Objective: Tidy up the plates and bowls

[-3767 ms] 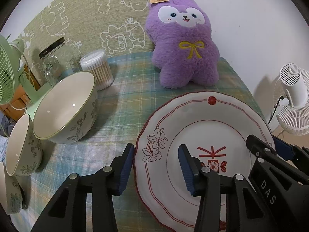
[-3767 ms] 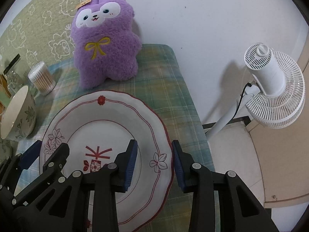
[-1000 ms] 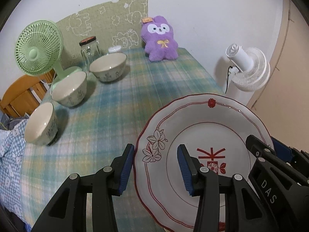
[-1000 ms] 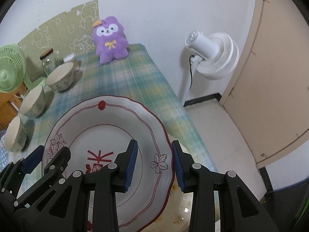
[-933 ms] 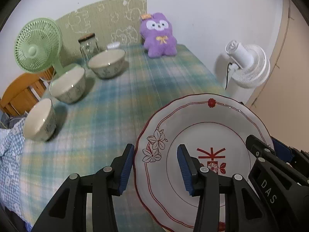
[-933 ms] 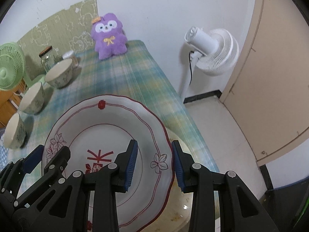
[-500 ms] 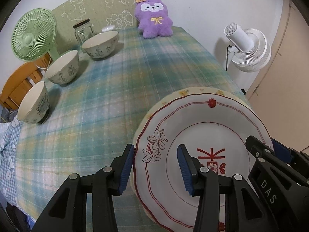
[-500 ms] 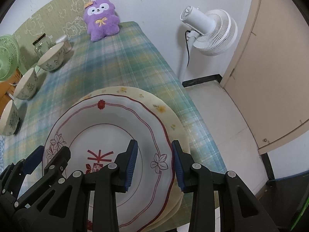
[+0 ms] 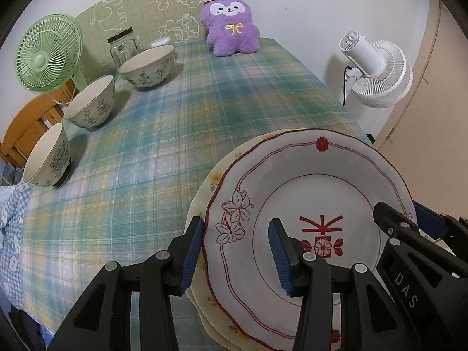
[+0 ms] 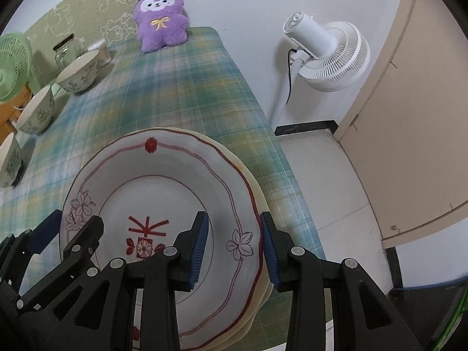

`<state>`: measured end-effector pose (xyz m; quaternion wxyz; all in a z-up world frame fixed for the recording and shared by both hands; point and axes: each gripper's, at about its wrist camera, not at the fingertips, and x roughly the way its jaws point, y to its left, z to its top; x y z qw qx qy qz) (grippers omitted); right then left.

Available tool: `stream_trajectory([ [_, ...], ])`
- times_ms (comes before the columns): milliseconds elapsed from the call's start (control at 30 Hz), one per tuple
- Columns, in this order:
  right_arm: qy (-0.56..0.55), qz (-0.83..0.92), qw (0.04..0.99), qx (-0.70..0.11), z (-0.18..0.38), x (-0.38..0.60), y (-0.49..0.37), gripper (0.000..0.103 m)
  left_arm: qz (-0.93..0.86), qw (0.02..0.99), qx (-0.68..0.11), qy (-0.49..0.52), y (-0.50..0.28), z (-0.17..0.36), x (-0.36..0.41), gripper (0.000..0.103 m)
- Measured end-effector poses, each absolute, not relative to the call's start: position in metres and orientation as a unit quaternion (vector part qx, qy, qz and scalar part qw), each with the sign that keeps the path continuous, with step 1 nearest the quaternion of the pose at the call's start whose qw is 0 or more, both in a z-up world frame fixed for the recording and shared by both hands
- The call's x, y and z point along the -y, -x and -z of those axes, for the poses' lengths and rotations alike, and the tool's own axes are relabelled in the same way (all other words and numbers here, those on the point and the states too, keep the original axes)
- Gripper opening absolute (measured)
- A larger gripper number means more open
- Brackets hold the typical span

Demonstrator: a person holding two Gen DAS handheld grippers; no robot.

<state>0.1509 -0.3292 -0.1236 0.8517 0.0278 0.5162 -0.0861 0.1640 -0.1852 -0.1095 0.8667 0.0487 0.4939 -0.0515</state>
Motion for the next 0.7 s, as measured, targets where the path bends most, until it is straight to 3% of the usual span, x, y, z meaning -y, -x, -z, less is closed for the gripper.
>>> stream_trajectory([
  [267, -0.015, 0.072, 0.849, -0.524, 0.123, 0.328, -0.153, 0.042, 0.047, 0.865, -0.497, -0.047, -0.164, 0.108, 0.186, 0.049],
  [700, -0.005, 0.026, 0.863, -0.504, 0.083, 0.322, -0.15, 0.058, 0.026, 0.878, -0.478, -0.005, -0.157, 0.066, 0.163, 0.065],
])
